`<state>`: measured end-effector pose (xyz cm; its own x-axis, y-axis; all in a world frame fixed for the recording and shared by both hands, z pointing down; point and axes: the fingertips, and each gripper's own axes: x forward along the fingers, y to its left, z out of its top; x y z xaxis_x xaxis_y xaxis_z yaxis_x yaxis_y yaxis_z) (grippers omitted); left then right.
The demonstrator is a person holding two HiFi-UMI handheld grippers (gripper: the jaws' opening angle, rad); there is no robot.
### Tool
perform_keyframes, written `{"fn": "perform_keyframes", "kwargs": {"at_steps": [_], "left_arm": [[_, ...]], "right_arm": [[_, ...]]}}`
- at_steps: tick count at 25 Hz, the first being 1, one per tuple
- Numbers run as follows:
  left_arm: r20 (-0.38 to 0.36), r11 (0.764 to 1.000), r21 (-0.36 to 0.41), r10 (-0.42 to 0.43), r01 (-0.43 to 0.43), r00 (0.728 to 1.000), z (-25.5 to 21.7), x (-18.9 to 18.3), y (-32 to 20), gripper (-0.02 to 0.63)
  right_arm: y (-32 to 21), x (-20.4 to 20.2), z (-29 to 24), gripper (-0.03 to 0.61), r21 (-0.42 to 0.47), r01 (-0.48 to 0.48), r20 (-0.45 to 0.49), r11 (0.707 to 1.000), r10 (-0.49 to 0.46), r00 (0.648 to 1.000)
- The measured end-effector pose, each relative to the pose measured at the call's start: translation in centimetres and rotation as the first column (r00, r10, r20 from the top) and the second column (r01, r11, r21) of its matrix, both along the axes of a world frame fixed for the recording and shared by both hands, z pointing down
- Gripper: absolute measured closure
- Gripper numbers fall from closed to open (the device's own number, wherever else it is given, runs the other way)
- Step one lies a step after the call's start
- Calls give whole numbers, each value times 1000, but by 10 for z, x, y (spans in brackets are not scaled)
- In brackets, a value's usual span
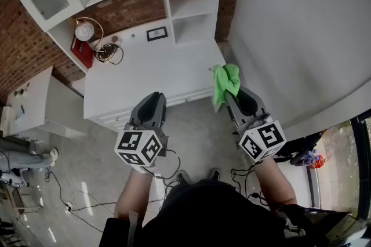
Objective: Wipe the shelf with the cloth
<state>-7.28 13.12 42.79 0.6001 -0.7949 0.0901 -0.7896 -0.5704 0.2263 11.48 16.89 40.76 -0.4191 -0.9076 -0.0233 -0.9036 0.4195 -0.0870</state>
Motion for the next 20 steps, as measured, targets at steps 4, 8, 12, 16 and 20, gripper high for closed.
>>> {"fn": "perform_keyframes", "kwargs": {"at_steps": [4,8,12,16,20], "left_arm": [[7,1000,0,-1,1,1000,0,11,2,568],[17,1000,0,-7,7,1000,3,34,9,568],[21,1000,16,-9,8,1000,-3,60,17,568],[31,999,31,-38,37,999,-6,77,22,568],[41,997,33,-77,76,996,-7,82,21,568]], "right_arm": [[1,9,2,495,-3,13,16,1000,-13,1000],[4,29,5,495,-8,32,38,999,-32,999],[11,51,-2,493,22,62,90,998,-63,994],[12,76,-12,491,60,90,128,994,-97,987],[5,91,-17,491,80,123,159,989,-135,978]]}}
